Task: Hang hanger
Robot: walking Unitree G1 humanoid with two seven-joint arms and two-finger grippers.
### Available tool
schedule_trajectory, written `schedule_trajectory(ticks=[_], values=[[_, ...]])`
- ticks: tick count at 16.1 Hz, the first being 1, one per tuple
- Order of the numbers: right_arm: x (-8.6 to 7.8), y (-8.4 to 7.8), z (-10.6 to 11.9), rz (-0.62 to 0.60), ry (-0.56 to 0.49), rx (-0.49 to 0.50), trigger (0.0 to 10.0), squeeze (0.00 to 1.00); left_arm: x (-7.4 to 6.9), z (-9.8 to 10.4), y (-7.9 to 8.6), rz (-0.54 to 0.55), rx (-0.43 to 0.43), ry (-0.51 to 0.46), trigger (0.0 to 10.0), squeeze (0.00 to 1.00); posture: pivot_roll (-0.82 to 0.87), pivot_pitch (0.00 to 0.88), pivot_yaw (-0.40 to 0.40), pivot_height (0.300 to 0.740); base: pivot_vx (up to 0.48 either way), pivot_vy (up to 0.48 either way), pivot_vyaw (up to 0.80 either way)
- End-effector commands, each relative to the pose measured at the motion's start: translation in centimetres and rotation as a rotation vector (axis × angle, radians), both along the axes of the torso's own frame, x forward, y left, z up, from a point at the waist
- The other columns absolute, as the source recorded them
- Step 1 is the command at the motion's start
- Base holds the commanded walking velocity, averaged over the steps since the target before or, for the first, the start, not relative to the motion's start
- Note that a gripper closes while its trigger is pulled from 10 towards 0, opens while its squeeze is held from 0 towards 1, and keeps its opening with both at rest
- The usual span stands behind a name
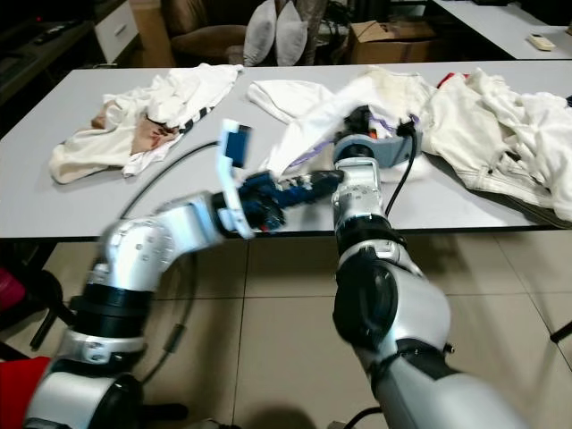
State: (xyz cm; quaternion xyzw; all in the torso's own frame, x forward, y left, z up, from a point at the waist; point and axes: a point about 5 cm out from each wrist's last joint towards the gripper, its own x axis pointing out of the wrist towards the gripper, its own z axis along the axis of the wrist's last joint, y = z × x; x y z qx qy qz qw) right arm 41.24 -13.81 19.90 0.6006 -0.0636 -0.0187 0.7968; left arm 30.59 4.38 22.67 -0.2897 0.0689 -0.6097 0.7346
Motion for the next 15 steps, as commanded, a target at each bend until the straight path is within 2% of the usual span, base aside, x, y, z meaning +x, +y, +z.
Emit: schedule_trajectory(ticks=[1, 2, 3, 4, 6, 7, 8, 9, 10, 11, 12, 13, 14, 15], values=[[-0.1, -0.6, 0.4, 0.011, -0.035, -0.053, 10.0, 0.0, 0.5, 1.1, 1.8, 0.084, -0.009, -0.054, 0.0, 0.0, -0.21, 0.0, 0.069, 0.74, 0.0, 0.0, 0.0], [-0.4, -1.4, 0.0, 0.037, -0.045, -0.147, 10.0, 0.0, 0.9, 2.0, 3.6, 0.134, -0.009, -0.101, 3.1, 0.0, -0.21, 0.0, 0.072, 0.74, 0.0, 0.0, 0.0], [-1.0, -2.1, -0.3, 0.098, -0.076, -0.292, 10.0, 0.0, 1.5, 2.6, 5.6, 0.212, 0.024, -0.142, 10.0, 0.0, -0.21, 0.0, 0.073, 0.74, 0.0, 0.0, 0.0], [-1.4, -2.2, -0.4, 0.143, -0.093, -0.362, 10.0, 0.0, 1.9, 2.9, 6.5, 0.254, 0.046, -0.156, 10.0, 0.0, -0.21, 0.0, 0.073, 0.74, 0.0, 0.0, 0.0], [-3.6, -2.5, -0.3, 0.363, -0.219, -0.738, 10.0, 0.0, 4.3, 1.9, 9.1, 0.509, 0.251, -0.196, 10.0, 0.0, -0.21, 0.0, 0.073, 0.74, 0.0, 0.0, 0.0], [-4.9, -2.8, -0.3, 0.455, -0.25, -0.842, 10.0, 0.0, 5.1, 1.3, 10.1, 0.611, 0.323, -0.2, 10.0, 0.0, -0.22, 0.0, 0.077, 0.74, 0.0, 0.0, 0.0], [-6.8, -3.6, 0.1, 0.561, -0.311, -0.932, 10.0, 0.0, 5.8, 0.7, 11.2, 0.721, 0.376, -0.178, 10.0, 0.0, -0.22, 0.0, 0.079, 0.74, 0.0, 0.0, 0.0], [-8.7, -4.4, 0.6, 0.645, -0.35, -0.998, 10.0, 0.0, 6.0, 0.2, 11.7, 0.758, 0.433, -0.191, 10.0, 0.0, -0.22, 0.0, 0.081, 0.74, 0.0, 0.0, 0.0], [-11.3, -5.4, 1.1, 0.77, -0.404, -1.087, 10.0, 0.0, 5.7, -0.3, 11.6, 0.749, 0.467, -0.212, 10.0, 0.0, -0.22, 0.0, 0.084, 0.74, 0.0, 0.0, 0.0], [-12.5, -5.6, 1.2, 0.828, -0.421, -1.118, 10.0, 0.0, 5.6, -0.5, 11.6, 0.747, 0.478, -0.223, 10.0, 0.0, -0.23, 0.0, 0.083, 0.74, 0.0, 0.0, 0.0], [-14.6, -6.4, 0.8, 0.927, -0.392, -1.219, 10.0, 0.0, 5.5, -1.0, 11.5, 0.747, 0.496, -0.24, 10.0, 0.0, -0.23, 0.0, 0.086, 0.74, 0.0, 0.0, 0.0], [-15.7, -7.4, -0.2, 0.952, -0.287, -1.339, 10.0, 0.0, 5.5, -1.4, 11.7, 0.774, 0.494, -0.241, 10.0, 0.0, -0.24, 0.0, 0.089, 0.74, 0.0, 0.0, 0.0], [-15.6, -8.0, -0.6, 0.886, -0.234, -1.425, 10.0, 0.0, 5.4, -1.7, 11.8, 0.796, 0.485, -0.237, 10.0, 0.0, -0.24, 0.0, 0.091, 0.74, 0.0, 0.0, 0.0], [-15.3, -8.6, -0.9, 0.724, -0.15, -1.481, 10.0, 0.0, 5.1, -2.4, 12.1, 0.837, 0.461, -0.234, 10.0, 0.0, -0.25, 0.0, 0.094, 0.74, 0.0, 0.0, 0.0]])
